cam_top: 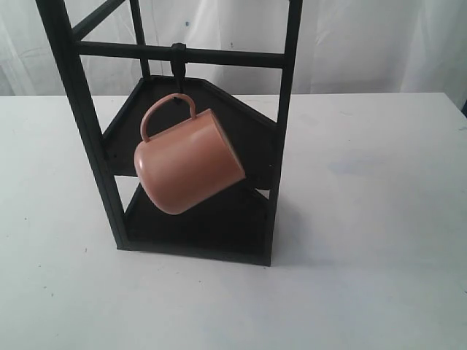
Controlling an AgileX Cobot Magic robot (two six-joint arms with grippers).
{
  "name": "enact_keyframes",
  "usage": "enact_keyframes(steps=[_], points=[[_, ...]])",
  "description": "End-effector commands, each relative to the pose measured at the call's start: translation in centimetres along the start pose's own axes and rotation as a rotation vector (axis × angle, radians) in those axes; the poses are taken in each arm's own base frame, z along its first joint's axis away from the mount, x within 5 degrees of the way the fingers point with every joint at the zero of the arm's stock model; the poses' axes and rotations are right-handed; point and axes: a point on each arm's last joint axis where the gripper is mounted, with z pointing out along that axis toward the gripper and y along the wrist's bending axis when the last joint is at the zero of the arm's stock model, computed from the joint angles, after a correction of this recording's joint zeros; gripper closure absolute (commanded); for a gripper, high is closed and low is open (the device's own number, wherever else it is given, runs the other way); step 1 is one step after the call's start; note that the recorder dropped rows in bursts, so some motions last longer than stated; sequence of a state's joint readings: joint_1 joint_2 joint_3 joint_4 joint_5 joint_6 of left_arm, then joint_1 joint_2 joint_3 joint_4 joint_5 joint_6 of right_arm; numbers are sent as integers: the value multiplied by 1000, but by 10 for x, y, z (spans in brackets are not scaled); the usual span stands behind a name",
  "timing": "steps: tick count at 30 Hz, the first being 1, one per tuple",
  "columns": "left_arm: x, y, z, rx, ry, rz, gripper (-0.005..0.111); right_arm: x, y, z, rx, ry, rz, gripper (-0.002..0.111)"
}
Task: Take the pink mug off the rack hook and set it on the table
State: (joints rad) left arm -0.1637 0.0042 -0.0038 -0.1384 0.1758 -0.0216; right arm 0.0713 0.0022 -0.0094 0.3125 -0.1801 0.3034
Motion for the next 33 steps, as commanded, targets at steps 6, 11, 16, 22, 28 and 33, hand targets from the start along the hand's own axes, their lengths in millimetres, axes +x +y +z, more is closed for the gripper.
enact_keyframes(steps=[6, 11, 16, 22, 28, 33], points=[[1, 0, 0, -3, -4, -4, 107, -56, 62, 4, -151, 282, -280, 108], [1, 0, 0, -3, -4, -4, 107, -64, 102, 32, -384, 600, -481, 108], [1, 0, 0, -3, -4, -4, 107, -36, 115, 65, -586, 969, -597, 98], [1, 0, 0, -3, -4, -4, 107, 4, 132, 104, -889, 994, -473, 36], [1, 0, 0, -3, -4, -4, 107, 33, 137, 131, -1023, 905, -459, 32], [1, 0, 0, -3, -4, -4, 107, 46, 144, 131, -1086, 878, -529, 32]])
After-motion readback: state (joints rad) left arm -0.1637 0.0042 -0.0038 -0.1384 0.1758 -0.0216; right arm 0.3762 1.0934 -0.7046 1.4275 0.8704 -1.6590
